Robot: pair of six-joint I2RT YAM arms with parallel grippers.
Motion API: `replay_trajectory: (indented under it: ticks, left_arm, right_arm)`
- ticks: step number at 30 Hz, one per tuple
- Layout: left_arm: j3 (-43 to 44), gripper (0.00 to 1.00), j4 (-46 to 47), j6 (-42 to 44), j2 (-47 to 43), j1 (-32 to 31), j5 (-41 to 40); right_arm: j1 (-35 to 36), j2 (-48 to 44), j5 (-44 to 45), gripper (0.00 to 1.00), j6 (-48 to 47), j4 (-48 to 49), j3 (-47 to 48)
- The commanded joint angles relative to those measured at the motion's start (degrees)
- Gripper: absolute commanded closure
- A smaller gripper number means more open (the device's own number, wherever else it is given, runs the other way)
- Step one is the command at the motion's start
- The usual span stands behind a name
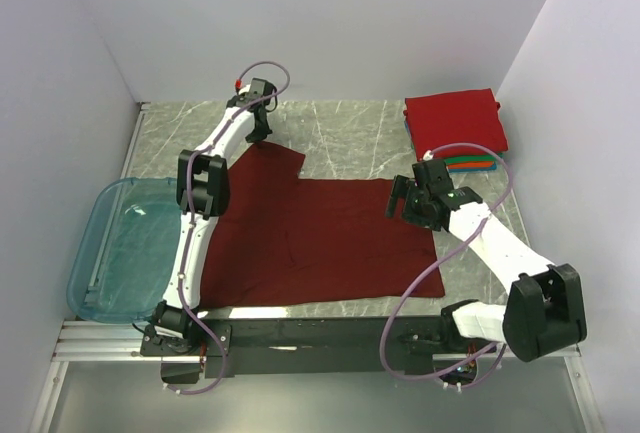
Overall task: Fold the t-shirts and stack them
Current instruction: Fold the tshirt
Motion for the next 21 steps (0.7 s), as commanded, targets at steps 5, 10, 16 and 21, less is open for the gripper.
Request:
replay_trajectory:
  ticks: [5, 10, 16, 21]
  left_arm:
    - [-7.6, 1.0, 3.2, 3.0, -5.9, -0.1, 1.0]
    - [-13.4, 1.0, 6.6, 3.7, -12.7, -0.9, 0.0]
    - [-18.4, 1.0, 9.1, 3.5, -17.6, -1.4, 0.5]
    - [-21.9, 1.0, 10.4, 2.7, -20.1, -1.5, 0.9]
  right_arm:
    - [-1.2, 3.4, 8.0, 0.01, 1.3, -1.6, 6.3]
    - [-2.6, 12.0, 12.9, 0.02, 4.5, -2.1, 13.0]
    - [-3.8, 26.0, 17.5, 0.05, 5.9, -3.7, 24.8]
    - [-4.5, 36.1, 22.2, 0.1, 8.1, -5.4, 33.4]
